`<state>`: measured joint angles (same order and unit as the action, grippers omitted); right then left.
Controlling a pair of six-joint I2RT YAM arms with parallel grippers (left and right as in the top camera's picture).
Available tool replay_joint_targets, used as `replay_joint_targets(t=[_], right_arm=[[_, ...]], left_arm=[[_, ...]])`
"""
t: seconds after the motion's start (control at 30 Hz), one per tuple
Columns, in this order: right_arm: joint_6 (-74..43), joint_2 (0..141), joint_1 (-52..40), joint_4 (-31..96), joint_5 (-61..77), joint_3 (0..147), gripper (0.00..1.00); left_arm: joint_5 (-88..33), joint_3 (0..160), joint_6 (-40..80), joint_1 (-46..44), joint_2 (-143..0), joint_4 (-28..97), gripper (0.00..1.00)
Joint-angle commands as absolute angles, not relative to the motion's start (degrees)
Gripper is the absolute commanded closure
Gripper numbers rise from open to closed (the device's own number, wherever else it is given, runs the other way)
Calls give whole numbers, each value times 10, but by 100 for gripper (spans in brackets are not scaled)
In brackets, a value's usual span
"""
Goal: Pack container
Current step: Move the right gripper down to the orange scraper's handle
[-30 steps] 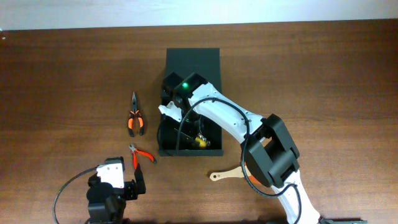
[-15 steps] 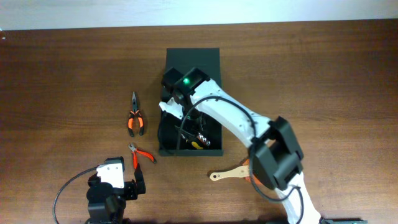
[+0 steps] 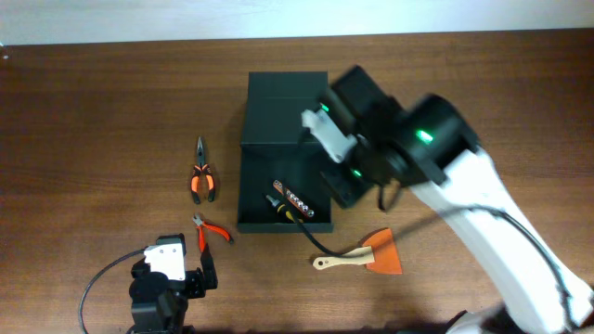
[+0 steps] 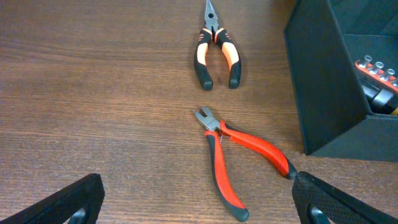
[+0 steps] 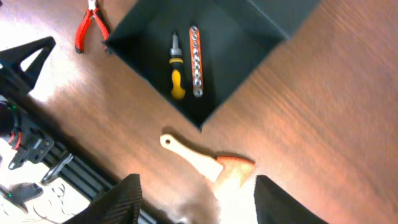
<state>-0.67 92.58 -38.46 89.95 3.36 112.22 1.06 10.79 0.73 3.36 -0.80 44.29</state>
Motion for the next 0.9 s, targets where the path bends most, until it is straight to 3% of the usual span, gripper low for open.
replay_joint_targets(t=[0.0, 0.17, 0.37, 0.43, 0.63, 0.87], right_arm=[[-116, 867, -386, 902, -9, 1058, 38], [-247, 766, -386, 890, -24, 915, 19], [-473, 694, -387, 861, -20, 751, 17], [-527, 691, -386, 847, -17, 709, 12], [-572, 702, -387, 712, 91, 580, 7], [-733, 705, -387, 551, 115, 443, 7]], left_arm=[[9, 105, 13, 36, -3, 441, 1], [9, 105, 13, 36, -3, 441, 1], [9, 105, 13, 36, -3, 441, 1], [9, 105, 13, 36, -3, 441, 1], [9, 105, 13, 36, -3, 441, 1], [9, 105, 13, 36, -3, 441, 1]])
